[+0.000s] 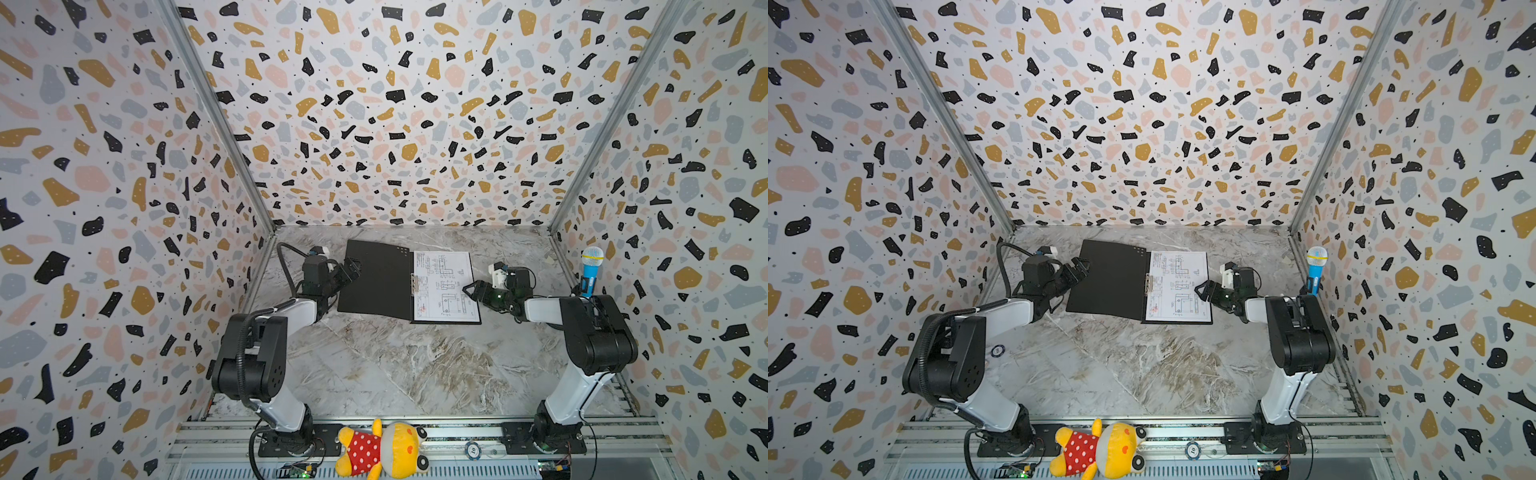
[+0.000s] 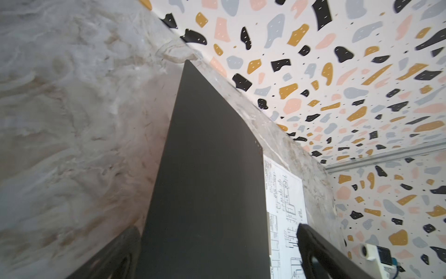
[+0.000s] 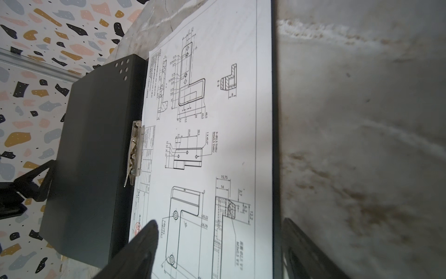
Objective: Put the files into the folder
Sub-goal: 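Lift and swing the folder cover over the sheets with the left gripper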
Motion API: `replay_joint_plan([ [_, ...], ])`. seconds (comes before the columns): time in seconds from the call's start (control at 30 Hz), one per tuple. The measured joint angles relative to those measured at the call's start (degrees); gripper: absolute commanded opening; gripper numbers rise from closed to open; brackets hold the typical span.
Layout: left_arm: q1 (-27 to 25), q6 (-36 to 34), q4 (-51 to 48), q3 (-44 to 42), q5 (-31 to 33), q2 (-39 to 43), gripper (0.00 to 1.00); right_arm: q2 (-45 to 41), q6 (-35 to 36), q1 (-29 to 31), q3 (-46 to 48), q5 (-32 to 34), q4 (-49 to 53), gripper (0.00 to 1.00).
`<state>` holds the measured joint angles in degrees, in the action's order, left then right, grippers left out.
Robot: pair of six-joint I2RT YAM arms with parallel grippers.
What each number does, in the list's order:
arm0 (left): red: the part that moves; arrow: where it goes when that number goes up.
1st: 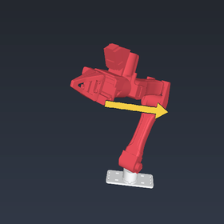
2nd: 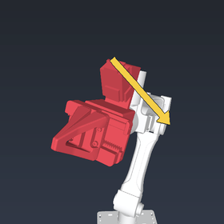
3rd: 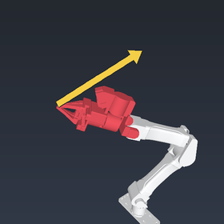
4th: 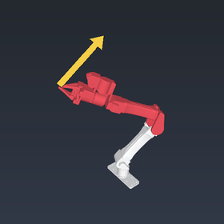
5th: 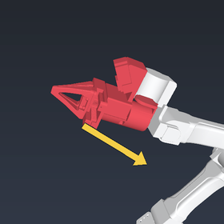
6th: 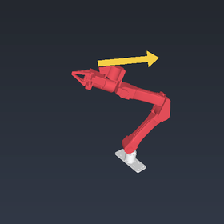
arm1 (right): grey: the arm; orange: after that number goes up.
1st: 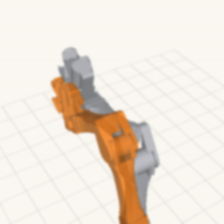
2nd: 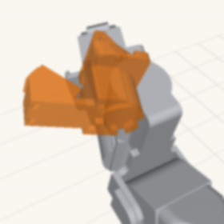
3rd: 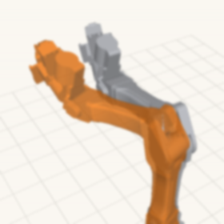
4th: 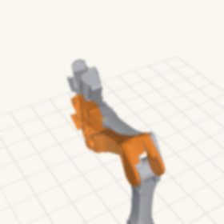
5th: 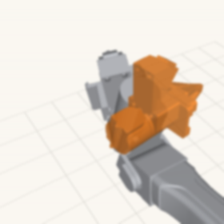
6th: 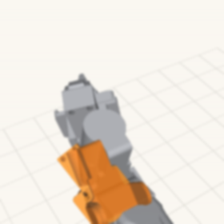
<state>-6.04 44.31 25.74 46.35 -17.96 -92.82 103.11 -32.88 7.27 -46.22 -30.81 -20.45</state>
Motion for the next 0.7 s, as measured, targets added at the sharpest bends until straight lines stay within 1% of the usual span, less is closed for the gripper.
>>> replay_joint_plan([
  [0.2, -0.31, 2.86, 3.56, -0.04, -1.97, 2.25, 1.0, 0.0, -0.02, 0.0, 0.33, -0.02, -0.63, 0.8],
  [0.37, -2.47, 4.11, 6.36, 0.55, -2.19, 4.15, 1.0, -0.02, -0.02, 0.0, 0.52, -0.02, -1.03, 0.8],
  [0.57, -7.65, 6.34, 8.59, 3.67, -3.15, 6.64, 1.0, -0.09, -0.09, 0.0, 0.85, -0.37, -1.44, 0.8],
  [0.7, -12.76, 7.63, 6.75, 4.09, -4.98, 7.41, 1.0, -0.07, -0.42, 1.31, 1.36, -3.37, -1.51, 0.8],
])
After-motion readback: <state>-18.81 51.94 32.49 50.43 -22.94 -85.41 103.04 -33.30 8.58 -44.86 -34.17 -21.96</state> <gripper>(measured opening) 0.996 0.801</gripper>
